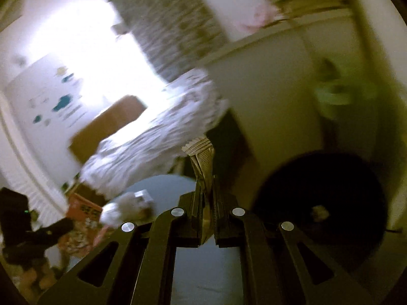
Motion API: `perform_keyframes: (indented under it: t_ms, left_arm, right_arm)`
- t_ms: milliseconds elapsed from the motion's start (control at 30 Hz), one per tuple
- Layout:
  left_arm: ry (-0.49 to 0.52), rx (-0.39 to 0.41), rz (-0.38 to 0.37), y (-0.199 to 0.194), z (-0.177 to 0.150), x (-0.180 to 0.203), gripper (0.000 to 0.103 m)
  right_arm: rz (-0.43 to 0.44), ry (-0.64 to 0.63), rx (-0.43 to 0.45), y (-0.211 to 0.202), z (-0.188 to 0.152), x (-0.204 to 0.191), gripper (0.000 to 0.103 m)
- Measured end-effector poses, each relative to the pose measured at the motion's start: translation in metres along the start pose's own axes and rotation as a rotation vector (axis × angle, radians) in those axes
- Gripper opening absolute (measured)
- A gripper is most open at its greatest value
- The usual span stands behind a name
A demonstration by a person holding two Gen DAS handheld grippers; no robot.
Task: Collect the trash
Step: 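Carry both items over the black bin and open both tools to drop them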
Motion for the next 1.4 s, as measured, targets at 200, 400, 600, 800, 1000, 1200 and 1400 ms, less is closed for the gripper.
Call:
perform_keyframes:
  t_ms: [200, 400, 600, 800, 1000, 1200, 1400]
  left_arm:
    - [0.036, -0.086, -0.098, 0.079, 0.005, 0.037, 0.037]
    - [0.076, -0.185, -0.138, 0.148, -0.002, 0.061, 0.037]
    - [0.069, -0.249, -0.145, 0.187, -0.012, 0.067, 0.037]
    - [0.062, -0.295, -0.134, 0.205, -0.021, 0.069, 0.037]
    - [0.071, -0.322, -0.126, 0.215, -0.025, 0.074, 0.037]
    - [0.085, -0.334, -0.12, 0.214, -0.027, 0.077, 0.059]
    - [0.081, -0.302, -0.111, 0.198, -0.025, 0.075, 0.068]
  right_arm:
    - [-0.095, 0.078, 0.031, 0.003, -0.006, 0.058, 0.007]
    - [-0.134, 0.121, 0.021, 0.008, -0.012, 0.1, 0.007]
    - [-0.166, 0.139, 0.016, 0.008, -0.015, 0.118, 0.007]
    - [-0.18, 0.175, -0.001, 0.009, -0.016, 0.128, 0.007]
    - [-0.173, 0.199, -0.005, 0.01, -0.017, 0.133, 0.01]
    - [-0.179, 0.235, 0.028, 0.003, -0.02, 0.135, 0.06]
    - [-0.175, 0.258, 0.034, 0.004, -0.021, 0.137, 0.064]
Point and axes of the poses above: each gripper's, at about its wrist camera, not at the fingertips, and y roughly the way its jaws point, x to its right, z to its top, the point moved 1 cm from there along y, roughly the way its jaws point, and after that the axes turned 2 degrees about x, right-handed, at the moved point
